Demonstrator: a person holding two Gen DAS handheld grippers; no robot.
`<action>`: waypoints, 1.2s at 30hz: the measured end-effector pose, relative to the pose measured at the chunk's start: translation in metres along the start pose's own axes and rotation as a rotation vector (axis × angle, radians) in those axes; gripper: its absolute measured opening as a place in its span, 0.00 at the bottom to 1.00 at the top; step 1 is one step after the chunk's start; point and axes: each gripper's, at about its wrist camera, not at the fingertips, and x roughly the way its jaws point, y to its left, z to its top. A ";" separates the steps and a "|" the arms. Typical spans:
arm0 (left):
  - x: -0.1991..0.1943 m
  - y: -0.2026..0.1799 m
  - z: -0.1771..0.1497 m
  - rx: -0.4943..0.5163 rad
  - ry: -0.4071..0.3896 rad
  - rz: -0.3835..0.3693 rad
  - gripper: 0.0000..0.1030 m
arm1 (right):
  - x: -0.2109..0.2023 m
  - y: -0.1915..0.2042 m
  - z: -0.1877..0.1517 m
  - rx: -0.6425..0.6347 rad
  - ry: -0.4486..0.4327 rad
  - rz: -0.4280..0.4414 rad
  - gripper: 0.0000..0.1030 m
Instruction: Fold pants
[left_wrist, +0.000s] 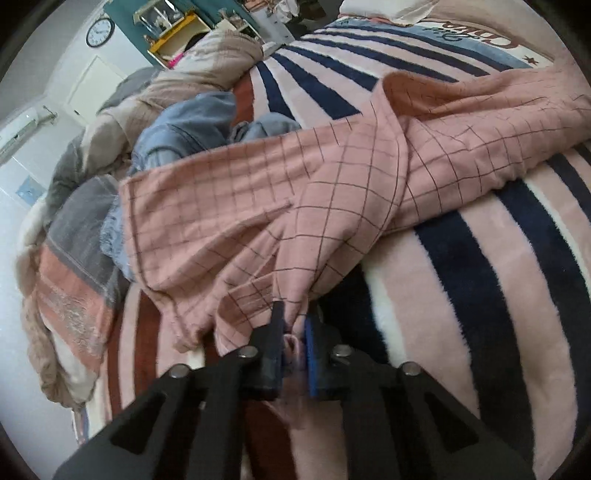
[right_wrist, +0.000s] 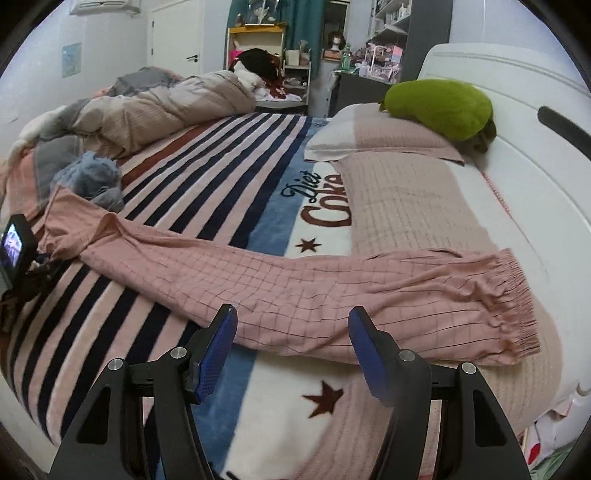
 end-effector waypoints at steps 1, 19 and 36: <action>-0.006 0.006 0.001 -0.015 -0.012 -0.007 0.05 | 0.001 0.001 0.000 0.003 0.000 0.001 0.57; -0.005 0.105 0.066 -0.176 -0.045 -0.071 0.05 | 0.015 0.019 0.008 0.037 0.023 0.084 0.57; 0.012 0.150 0.086 -0.303 -0.124 -0.087 0.71 | 0.040 0.034 0.008 0.027 0.080 0.105 0.57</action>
